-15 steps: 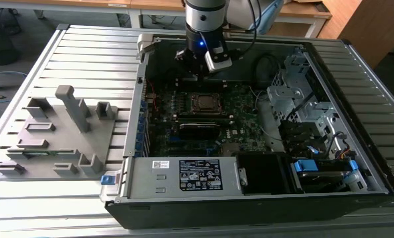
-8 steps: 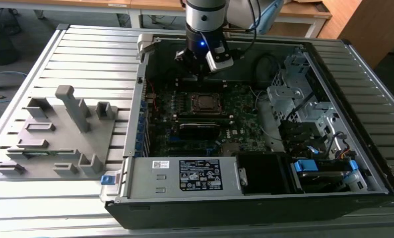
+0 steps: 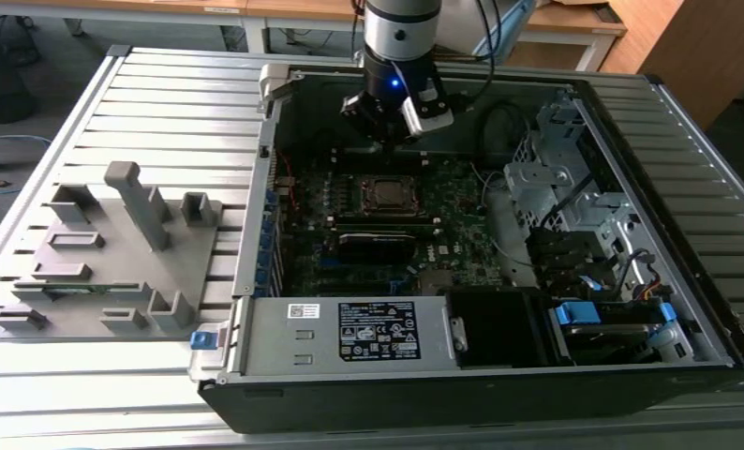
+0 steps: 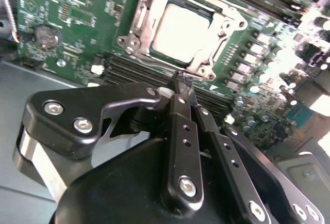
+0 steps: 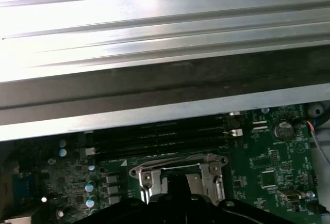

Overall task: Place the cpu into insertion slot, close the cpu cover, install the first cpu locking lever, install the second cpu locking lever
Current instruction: 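Install the first cpu locking lever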

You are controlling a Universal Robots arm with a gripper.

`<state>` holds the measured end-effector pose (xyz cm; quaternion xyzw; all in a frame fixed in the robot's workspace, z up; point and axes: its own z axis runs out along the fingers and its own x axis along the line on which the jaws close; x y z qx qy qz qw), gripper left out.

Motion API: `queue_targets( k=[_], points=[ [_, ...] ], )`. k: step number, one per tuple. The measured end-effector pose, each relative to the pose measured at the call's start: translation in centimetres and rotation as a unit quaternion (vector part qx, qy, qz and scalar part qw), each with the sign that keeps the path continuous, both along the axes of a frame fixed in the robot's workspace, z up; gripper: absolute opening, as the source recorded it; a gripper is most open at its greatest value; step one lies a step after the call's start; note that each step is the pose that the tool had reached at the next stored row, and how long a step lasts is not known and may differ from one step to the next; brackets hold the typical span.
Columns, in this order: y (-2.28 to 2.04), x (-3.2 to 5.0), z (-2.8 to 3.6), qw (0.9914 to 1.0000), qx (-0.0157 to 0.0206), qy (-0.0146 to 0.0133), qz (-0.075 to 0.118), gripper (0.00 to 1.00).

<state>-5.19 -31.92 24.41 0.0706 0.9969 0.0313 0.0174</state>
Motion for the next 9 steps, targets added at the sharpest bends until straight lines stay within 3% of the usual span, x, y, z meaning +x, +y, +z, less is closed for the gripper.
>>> queue_targets(
  k=[9],
  points=[
    [-0.01, 1.17, -0.10, 0.99999, -0.0015, 0.0011, 0.004, 0.11]
  ],
)
